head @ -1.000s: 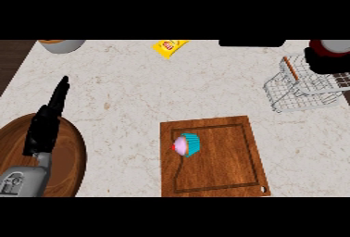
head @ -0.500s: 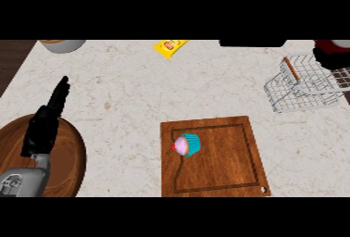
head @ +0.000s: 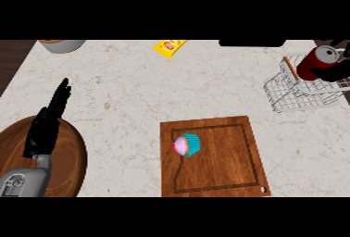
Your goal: Pick the can from the cutting board and place it in the tiered basket
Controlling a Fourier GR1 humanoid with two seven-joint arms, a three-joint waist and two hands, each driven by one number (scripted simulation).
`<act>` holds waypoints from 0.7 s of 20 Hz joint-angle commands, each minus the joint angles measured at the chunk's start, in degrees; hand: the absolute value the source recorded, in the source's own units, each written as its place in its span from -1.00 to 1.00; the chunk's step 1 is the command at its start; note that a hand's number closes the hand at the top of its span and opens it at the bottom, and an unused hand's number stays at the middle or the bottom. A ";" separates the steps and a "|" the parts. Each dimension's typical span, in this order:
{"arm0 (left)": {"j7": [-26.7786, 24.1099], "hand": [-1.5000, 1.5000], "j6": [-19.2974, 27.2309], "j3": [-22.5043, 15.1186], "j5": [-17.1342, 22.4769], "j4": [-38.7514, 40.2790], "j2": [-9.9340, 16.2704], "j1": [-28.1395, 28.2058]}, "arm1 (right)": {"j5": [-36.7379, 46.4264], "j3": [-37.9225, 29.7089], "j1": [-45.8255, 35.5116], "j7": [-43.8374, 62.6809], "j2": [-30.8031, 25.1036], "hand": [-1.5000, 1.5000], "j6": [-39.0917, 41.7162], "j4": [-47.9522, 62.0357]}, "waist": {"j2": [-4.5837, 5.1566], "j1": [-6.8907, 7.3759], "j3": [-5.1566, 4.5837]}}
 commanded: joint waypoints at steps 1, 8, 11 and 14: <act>-1.76 0.00 -0.20 0.43 -0.61 0.94 -0.98 0.10 | -1.03 -2.58 -0.47 -4.21 -0.36 -1.00 -1.90 8.30 | 0.04 0.07 0.01; -2.71 0.00 -1.98 2.55 -0.10 3.13 0.08 0.24 | -7.93 -7.84 -0.91 -5.34 2.44 -1.00 -4.53 4.37 | -0.19 -0.53 -0.02; -1.60 0.00 -0.92 0.93 -1.02 -0.46 -0.99 2.52 | -12.11 -12.57 -1.49 -5.76 -0.84 -1.00 -3.93 2.33 | -0.40 -0.63 -0.01; -1.92 0.00 -0.50 1.18 -1.97 0.00 -1.56 1.91 | -13.07 -13.24 0.65 -4.05 -0.85 -1.00 -5.30 -1.53 | -0.34 -0.76 -0.02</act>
